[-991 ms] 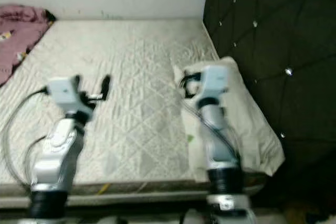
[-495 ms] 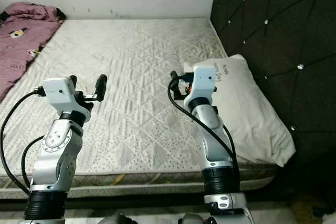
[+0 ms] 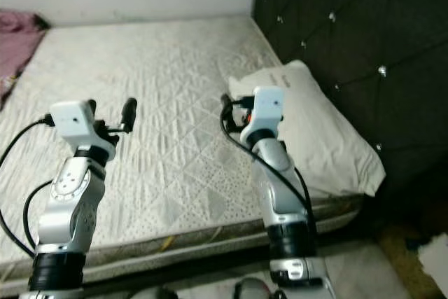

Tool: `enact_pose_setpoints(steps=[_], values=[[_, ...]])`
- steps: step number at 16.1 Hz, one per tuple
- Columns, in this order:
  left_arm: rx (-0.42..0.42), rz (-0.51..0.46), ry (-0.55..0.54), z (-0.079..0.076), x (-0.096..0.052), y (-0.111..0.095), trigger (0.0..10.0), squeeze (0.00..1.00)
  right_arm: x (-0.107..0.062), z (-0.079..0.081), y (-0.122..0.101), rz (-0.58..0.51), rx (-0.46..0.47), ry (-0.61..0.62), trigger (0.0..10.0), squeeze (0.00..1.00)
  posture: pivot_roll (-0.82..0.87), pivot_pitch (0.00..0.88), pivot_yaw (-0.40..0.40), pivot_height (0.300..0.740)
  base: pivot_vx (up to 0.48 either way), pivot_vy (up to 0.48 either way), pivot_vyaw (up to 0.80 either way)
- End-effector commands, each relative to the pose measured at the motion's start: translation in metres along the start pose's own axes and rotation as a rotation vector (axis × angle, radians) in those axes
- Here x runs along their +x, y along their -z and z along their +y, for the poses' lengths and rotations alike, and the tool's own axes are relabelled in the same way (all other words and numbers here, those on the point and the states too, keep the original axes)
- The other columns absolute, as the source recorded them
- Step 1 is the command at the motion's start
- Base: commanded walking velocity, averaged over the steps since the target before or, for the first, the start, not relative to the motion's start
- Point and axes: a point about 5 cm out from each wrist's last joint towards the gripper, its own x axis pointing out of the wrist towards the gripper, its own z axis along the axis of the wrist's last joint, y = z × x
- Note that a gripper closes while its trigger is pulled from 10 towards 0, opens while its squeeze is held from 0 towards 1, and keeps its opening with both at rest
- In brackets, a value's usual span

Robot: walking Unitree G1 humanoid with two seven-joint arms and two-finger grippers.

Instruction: Clean up the room

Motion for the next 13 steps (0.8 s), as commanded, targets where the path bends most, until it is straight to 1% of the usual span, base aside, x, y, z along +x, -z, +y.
enact_pose_setpoints(steps=[1, 11, 12, 13], values=[[-0.008, 0.013, 0.013, -0.0050, 0.0007, 0.0017, 10.0, 0.00, 0.0000, -0.0047, -0.0033, -0.008, 0.001, 0.011, 10.0, 0.00, -0.13, 0.000, 0.034, 0.740, 0.000, 0.480, 0.00], [-0.007, 0.018, 0.000, -0.0050, 0.0014, 0.0013, 10.0, 0.00, 0.0004, -0.0025, -0.0034, -0.013, 0.004, -0.007, 10.0, 0.00, -0.13, 0.000, 0.032, 0.740, 0.000, 0.480, 0.00], [-0.006, 0.020, -0.001, -0.0048, 0.0015, 0.0014, 10.0, 0.00, 0.0003, -0.0010, -0.0046, -0.022, -0.023, -0.019, 10.0, 0.00, -0.13, 0.000, 0.032, 0.740, 0.000, 0.480, 0.00], [-0.006, 0.021, -0.001, -0.0048, 0.0016, 0.0015, 10.0, 0.00, 0.0002, -0.0010, -0.0048, -0.024, -0.030, -0.015, 10.0, 0.00, -0.13, 0.000, 0.032, 0.740, 0.000, 0.480, 0.47]])
